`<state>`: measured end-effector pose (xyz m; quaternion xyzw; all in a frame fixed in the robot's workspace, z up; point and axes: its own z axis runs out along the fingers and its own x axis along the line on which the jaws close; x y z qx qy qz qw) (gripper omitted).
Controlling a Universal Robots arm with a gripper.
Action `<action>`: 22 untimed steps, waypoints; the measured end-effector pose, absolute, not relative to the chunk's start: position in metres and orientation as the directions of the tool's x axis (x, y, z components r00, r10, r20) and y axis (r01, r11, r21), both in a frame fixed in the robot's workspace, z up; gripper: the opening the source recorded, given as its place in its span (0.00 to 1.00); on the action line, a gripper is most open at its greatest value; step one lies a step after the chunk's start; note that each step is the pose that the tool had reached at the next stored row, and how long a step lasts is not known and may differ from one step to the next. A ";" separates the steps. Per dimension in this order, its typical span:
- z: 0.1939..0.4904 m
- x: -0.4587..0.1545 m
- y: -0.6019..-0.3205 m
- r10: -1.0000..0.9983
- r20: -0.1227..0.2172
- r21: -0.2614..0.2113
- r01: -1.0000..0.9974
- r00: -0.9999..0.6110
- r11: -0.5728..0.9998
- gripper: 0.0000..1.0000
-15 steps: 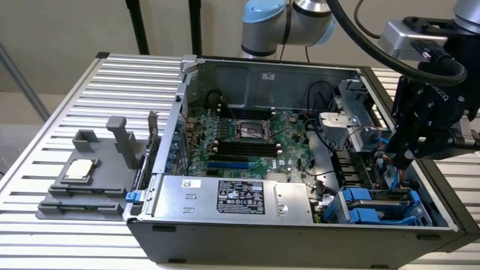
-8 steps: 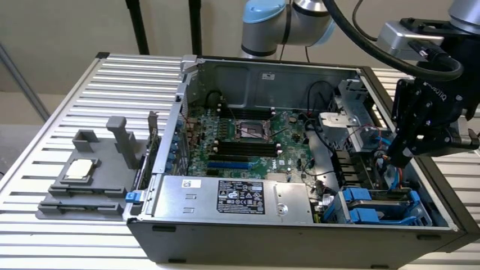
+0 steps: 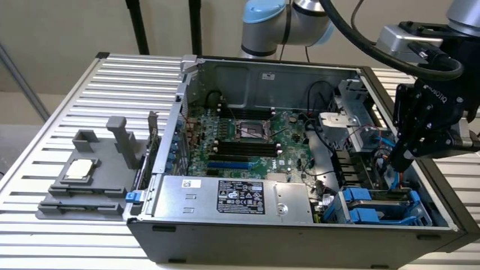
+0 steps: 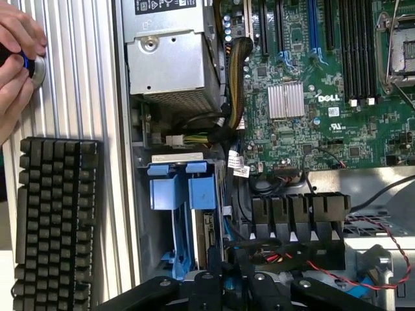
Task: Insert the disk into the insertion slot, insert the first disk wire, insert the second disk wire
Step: 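Insert the second disk wire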
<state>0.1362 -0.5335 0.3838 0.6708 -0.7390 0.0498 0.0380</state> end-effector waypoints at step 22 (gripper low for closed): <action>0.375 0.120 -0.552 -0.994 0.078 -0.032 -0.997 -0.075 0.073 0.16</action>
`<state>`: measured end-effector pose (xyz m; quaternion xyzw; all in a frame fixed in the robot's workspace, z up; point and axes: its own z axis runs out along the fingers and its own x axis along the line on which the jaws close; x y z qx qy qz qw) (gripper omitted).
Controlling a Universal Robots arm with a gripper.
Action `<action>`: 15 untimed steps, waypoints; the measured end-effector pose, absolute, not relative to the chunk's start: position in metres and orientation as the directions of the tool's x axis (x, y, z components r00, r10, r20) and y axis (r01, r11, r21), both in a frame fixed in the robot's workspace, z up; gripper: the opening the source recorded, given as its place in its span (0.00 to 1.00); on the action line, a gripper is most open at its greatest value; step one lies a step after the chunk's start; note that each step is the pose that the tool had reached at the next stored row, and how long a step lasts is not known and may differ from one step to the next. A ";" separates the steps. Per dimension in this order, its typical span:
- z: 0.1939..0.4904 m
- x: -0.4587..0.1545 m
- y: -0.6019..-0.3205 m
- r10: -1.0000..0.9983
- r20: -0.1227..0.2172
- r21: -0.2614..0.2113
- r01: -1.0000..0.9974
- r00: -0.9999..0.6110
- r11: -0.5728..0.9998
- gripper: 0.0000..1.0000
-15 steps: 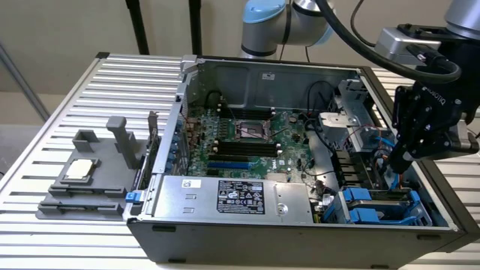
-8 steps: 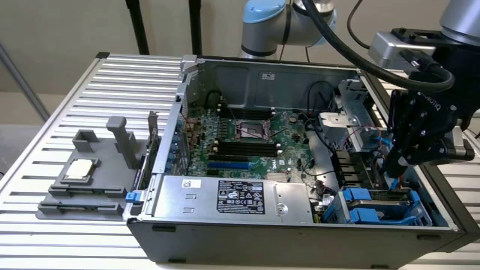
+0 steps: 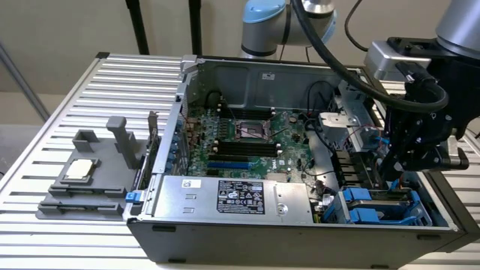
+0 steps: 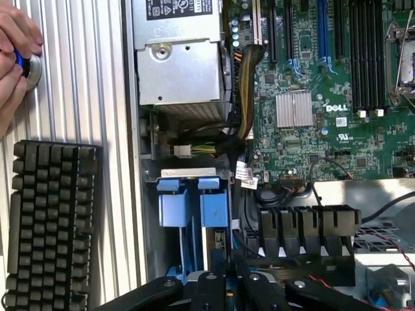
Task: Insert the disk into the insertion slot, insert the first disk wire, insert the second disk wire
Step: 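Insert the second disk wire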
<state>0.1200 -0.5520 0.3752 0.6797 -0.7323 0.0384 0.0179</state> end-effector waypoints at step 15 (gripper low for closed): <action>0.362 0.115 -0.569 -0.999 0.014 -0.062 -0.998 -0.034 0.033 0.16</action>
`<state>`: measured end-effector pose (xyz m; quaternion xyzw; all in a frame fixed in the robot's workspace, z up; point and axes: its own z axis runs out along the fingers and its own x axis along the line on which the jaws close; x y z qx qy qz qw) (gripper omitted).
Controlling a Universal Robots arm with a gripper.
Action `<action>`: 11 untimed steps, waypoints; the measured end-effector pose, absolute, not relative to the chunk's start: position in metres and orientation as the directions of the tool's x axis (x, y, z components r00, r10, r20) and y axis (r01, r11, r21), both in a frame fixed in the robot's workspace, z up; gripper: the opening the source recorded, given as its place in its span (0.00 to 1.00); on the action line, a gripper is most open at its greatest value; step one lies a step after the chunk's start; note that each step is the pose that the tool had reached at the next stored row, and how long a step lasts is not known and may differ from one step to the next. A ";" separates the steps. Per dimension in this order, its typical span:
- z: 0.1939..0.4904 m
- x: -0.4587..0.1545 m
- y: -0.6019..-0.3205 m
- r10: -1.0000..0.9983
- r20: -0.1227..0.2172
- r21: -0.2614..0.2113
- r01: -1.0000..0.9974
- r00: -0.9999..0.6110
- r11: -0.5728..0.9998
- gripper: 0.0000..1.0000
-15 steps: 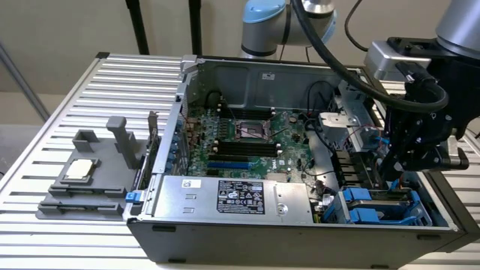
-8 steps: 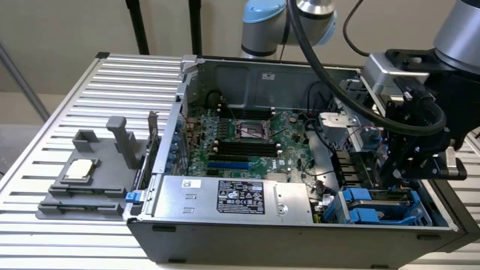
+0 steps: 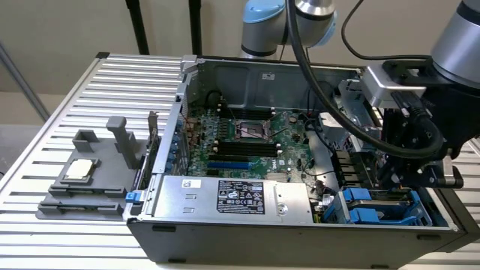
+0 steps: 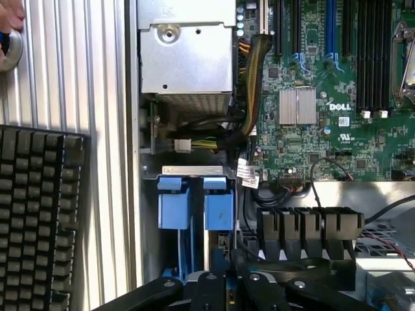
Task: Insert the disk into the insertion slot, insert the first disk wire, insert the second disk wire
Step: 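Insert the second disk wire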
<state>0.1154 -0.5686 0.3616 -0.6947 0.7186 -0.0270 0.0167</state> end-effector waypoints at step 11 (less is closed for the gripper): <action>0.353 0.111 -0.584 -0.998 -0.053 -0.085 -0.996 -0.022 0.026 0.16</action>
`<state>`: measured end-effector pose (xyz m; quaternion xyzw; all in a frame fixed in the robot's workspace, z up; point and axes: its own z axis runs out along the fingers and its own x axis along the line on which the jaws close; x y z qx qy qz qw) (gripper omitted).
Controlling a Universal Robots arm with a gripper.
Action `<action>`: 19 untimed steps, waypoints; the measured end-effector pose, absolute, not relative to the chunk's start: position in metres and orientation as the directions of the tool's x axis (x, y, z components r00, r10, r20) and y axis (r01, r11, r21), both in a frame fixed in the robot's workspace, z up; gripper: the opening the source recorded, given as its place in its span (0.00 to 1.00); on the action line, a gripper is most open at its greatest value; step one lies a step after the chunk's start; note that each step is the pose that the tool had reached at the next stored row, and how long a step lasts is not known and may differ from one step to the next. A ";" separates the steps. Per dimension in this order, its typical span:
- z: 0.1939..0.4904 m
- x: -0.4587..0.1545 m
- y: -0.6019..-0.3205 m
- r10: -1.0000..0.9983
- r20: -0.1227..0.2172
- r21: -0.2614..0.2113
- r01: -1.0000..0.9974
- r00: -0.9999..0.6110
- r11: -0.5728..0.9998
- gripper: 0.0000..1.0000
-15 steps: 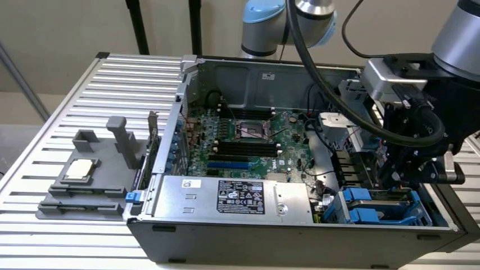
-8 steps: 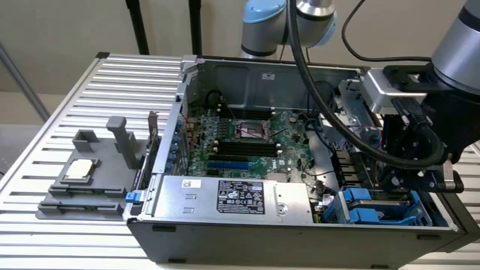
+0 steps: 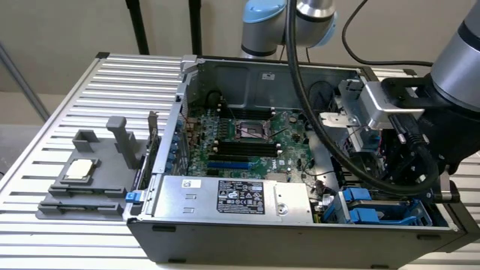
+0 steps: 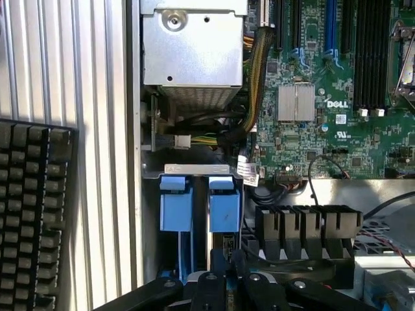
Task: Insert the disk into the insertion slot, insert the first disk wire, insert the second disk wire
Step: 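Insert the second disk wire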
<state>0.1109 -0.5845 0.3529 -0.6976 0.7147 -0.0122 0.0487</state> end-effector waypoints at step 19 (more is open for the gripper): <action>0.341 0.108 -0.590 -0.993 -0.120 -0.132 -0.991 -0.001 0.017 0.16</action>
